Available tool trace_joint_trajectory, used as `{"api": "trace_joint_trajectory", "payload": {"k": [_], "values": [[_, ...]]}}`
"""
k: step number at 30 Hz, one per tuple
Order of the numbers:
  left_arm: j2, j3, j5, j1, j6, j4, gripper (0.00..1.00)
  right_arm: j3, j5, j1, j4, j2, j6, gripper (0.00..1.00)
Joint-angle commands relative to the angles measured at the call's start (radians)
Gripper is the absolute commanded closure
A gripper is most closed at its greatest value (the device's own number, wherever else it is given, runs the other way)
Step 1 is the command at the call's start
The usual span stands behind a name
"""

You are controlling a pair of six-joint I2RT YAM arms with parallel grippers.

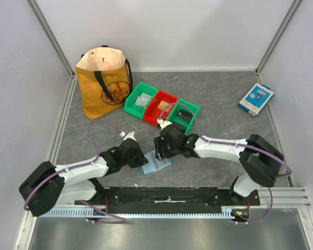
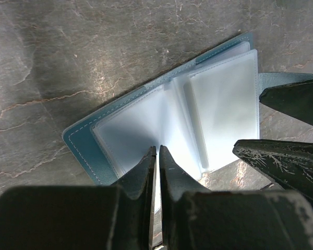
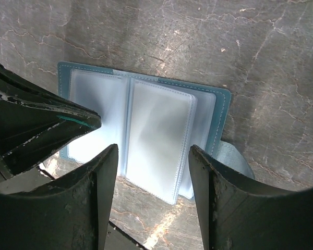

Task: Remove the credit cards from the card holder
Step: Remove the credit card from the card holder.

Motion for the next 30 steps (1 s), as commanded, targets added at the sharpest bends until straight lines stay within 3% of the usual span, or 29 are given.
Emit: {"api": "trace_joint_trajectory", "payload": {"k": [1, 7, 30], "values": [[-0.014, -0.020, 0.005, -0.006, -0.009, -0.034, 0.89, 0.044, 0.028, 0.005, 0.010, -0.008, -0.010, 0.37], [-0.017, -0.021, 0.005, -0.008, -0.007, -0.035, 0.89, 0.048, 0.009, 0.007, 0.013, 0.001, -0.013, 0.44], [-0.025, -0.027, 0.005, -0.006, -0.009, -0.042, 0.89, 0.048, 0.036, 0.010, 0.011, 0.036, -0.012, 0.45]]}}
